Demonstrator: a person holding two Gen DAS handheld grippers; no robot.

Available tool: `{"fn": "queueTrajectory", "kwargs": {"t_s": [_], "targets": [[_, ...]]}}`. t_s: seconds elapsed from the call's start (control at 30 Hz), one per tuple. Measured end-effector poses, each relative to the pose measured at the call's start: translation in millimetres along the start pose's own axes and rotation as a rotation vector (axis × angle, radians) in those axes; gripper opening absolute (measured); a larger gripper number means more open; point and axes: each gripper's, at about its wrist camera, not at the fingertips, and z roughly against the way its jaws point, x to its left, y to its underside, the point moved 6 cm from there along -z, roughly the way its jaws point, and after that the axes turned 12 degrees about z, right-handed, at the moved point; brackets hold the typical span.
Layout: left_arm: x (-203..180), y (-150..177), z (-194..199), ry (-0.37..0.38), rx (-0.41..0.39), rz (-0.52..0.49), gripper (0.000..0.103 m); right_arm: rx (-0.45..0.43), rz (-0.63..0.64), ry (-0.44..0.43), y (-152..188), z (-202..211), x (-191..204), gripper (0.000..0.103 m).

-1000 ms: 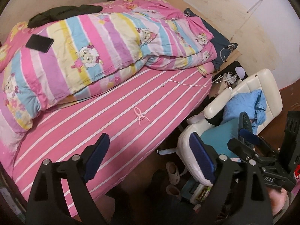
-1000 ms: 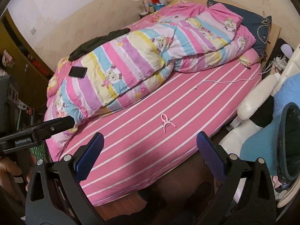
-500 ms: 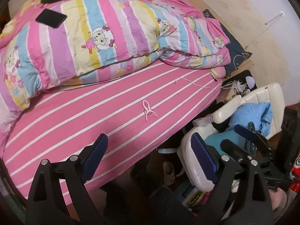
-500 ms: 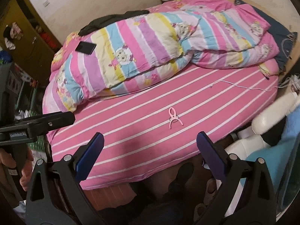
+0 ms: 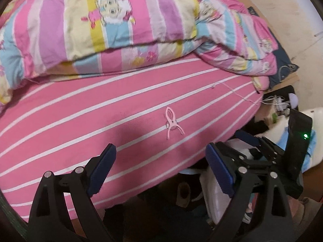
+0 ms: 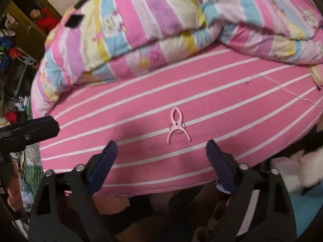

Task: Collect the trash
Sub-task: 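Grasp the pink plastic clip with the right tool and lift it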

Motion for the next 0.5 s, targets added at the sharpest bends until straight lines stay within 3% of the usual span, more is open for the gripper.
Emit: {"fn": "queueTrajectory", "kwargs": {"t_s": [0.23,0.5], "targets": [[21,-1,-88,-0.038,0.039,0.032,0.087,0.067,0.03,-0.024,14,-88,-33,0.073],[45,-1,-135,-0.058,0.061,0.05,0.087,0.138,0.06,-0.014,30,-156,-45,0.056]]}}
